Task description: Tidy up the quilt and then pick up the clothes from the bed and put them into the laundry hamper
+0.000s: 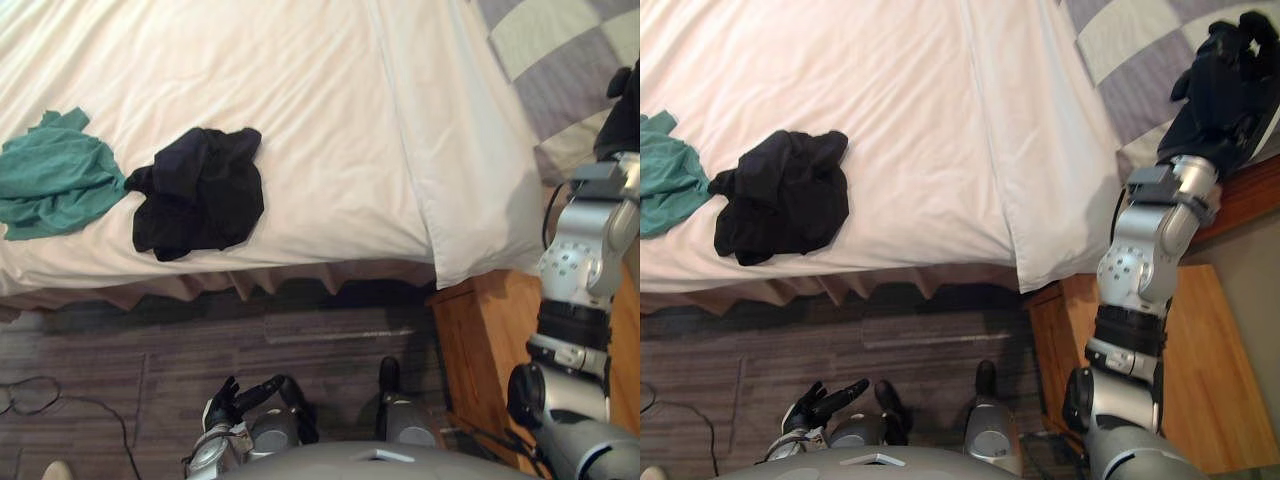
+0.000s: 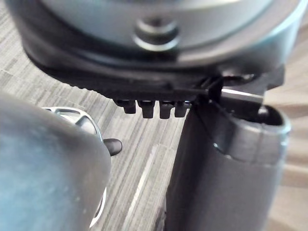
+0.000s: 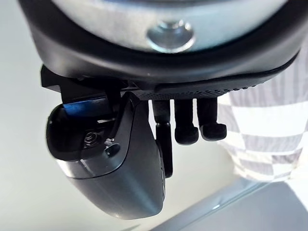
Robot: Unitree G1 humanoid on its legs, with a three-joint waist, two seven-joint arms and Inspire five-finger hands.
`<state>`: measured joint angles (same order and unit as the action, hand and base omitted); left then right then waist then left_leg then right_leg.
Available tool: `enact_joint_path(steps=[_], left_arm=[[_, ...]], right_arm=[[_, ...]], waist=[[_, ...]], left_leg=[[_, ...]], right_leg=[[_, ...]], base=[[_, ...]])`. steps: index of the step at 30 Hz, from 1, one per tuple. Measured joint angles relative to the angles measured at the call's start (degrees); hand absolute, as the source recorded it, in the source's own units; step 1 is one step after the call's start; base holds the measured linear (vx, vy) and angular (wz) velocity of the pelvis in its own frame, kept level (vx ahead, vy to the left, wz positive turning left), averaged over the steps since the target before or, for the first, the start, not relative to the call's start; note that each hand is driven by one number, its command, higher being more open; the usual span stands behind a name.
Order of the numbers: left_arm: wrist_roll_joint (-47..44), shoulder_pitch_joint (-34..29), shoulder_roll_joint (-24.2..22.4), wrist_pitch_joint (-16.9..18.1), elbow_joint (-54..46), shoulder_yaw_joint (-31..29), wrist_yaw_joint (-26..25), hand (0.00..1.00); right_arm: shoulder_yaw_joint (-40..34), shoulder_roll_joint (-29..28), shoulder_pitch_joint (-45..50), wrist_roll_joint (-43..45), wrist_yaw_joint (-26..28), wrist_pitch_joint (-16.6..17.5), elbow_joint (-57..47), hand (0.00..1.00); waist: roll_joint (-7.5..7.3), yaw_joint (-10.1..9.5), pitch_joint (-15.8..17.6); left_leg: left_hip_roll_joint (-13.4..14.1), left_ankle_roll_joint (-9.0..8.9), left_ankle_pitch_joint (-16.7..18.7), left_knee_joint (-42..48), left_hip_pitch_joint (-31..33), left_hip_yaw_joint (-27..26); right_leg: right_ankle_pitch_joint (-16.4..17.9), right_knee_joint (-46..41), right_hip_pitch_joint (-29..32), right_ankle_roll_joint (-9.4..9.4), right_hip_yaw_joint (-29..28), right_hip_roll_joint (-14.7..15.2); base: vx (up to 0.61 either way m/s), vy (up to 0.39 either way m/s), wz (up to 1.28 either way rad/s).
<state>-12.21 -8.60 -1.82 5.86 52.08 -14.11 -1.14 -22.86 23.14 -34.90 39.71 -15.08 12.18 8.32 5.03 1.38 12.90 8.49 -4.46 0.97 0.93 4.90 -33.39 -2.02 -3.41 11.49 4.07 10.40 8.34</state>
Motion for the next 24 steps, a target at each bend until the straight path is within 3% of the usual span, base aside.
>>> enact_joint_path(steps=[3,5,7,8,10,14,18,19,21,24], left_arm=[[-1.39,0.36,-0.01,0.61,-0.61,1.04,0.15,1.00],[-1.38,0.77,-0.64,0.63,-0.92,2.40,0.17,1.00],[-1.39,1.22,-1.22,0.54,-0.87,2.45,0.16,1.00],[-1.39,1.29,-1.22,0.46,-0.79,2.38,0.00,1.00],[-1.35,1.49,-1.46,0.46,-0.23,2.47,-0.05,1.00],[-0.59,3.98,-0.66,0.29,1.13,1.15,-0.26,1.00],[-0.56,5.10,-0.92,-0.09,2.07,0.00,-0.57,1.00],[-0.52,5.30,-1.18,-0.09,2.36,-0.21,-0.55,1.00],[0.37,5.70,-1.39,-0.07,2.55,-0.58,-0.50,1.00],[2.40,5.87,-1.40,-1.18,2.97,-0.99,-0.20,1.00]], right_arm=[[0.51,1.12,-0.79,0.15,0.77,0.13,11.81,0.00],[0.62,-0.22,2.10,1.73,1.36,-2.04,17.99,0.00],[0.67,-5.30,6.83,1.87,2.89,-2.03,19.06,0.00],[0.94,-9.69,10.10,1.72,4.90,-0.14,17.83,0.00],[1.64,-14.46,14.22,1.32,6.16,0.84,17.43,0.00],[4.02,-19.39,24.72,-1.80,8.71,0.86,20.91,0.00],[5.62,-22.46,33.26,-8.03,10.87,-3.37,33.30,0.00],[7.07,-23.15,36.18,-10.30,11.46,-6.24,38.80,1.00],[7.13,-22.98,37.72,-13.92,12.06,-9.49,41.77,1.00],[6.94,-22.76,39.92,-19.95,12.72,-9.77,43.38,1.00]], waist=[[1.36,-0.52,1.70],[2.74,-1.05,2.63],[3.47,-1.16,3.01],[3.45,-0.89,3.09],[2.88,0.32,3.41],[0.49,0.52,2.75],[-1.12,0.51,1.56],[-1.39,0.44,1.04],[-1.89,0.11,0.24],[-2.96,0.43,-0.84]], left_leg=[[-0.06,0.03,-0.21,-0.26,1.33,-0.53],[0.01,-0.17,-0.34,-0.35,1.52,-1.24],[0.19,-0.56,-0.66,-0.44,1.20,-2.36],[0.27,-0.83,-0.95,-0.56,0.29,-3.19],[0.43,-0.91,-1.11,-0.08,-2.07,-3.98],[0.99,-1.02,-1.05,0.36,-5.48,-4.02],[1.28,-1.80,-0.51,0.63,-9.09,-4.01],[1.31,-2.54,0.05,0.59,-10.51,-3.98],[1.04,-2.92,0.56,0.37,-11.39,-4.46],[1.06,-2.67,1.54,0.36,-13.16,-4.21]], right_leg=[[0.00,-0.63,2.05,0.00,-0.46,-0.03],[0.00,-0.61,2.39,0.00,-0.76,-0.16],[0.01,-0.61,2.34,-0.01,-0.98,-0.35],[0.06,-0.57,1.75,-0.07,-1.04,-0.47],[0.43,-0.58,-0.97,-0.25,-0.87,-0.45],[2.44,-1.65,-4.75,0.13,1.39,-0.49],[3.99,-1.76,-9.30,0.15,3.12,-0.46],[4.89,-2.26,-10.73,0.37,3.65,-0.39],[5.59,-2.97,-10.76,0.56,3.49,-0.06],[5.99,-2.96,-12.79,0.75,3.71,-0.09]], base=[[0.01,-0.017,-0.08],[0.04,-0.035,-0.09],[0.06,-0.045,-0.12],[0.09,-0.060,-0.14],[0.08,-0.043,-0.03],[0.04,-0.030,0.17],[0.03,-0.007,0.17],[0.02,0.009,0.14],[0.00,0.025,-0.06],[-0.02,0.032,0.03]])
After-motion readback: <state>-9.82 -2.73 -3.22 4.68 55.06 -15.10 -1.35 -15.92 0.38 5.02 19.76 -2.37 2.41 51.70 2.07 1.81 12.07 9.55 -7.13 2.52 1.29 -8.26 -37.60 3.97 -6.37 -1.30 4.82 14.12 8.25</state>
